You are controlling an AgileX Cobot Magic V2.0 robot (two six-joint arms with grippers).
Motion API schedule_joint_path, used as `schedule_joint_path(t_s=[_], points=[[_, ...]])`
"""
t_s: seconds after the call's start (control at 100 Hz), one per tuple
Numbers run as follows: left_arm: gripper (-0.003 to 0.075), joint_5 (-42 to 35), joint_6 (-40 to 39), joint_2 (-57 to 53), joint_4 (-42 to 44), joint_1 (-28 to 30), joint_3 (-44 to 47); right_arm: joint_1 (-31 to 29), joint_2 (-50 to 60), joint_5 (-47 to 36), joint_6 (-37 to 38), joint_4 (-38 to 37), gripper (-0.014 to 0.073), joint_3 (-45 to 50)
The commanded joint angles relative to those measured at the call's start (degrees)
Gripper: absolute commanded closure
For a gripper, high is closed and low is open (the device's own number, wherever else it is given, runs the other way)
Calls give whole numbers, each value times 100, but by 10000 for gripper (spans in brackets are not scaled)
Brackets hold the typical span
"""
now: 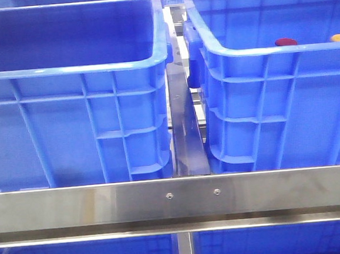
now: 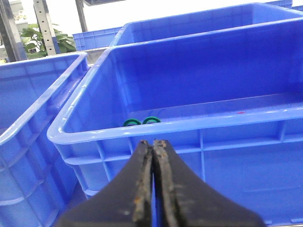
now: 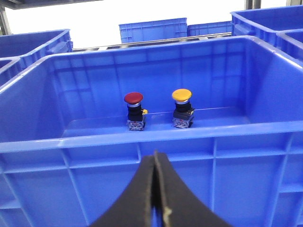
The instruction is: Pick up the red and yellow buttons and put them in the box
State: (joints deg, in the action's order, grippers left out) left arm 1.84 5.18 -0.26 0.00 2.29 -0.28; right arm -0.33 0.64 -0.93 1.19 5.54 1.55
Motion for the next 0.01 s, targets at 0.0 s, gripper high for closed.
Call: schedule_joint_path(t_s=[0.0], points=[[739,-476,-52,-192,0,3,283,4,138,-484,1,-29,662,-109]])
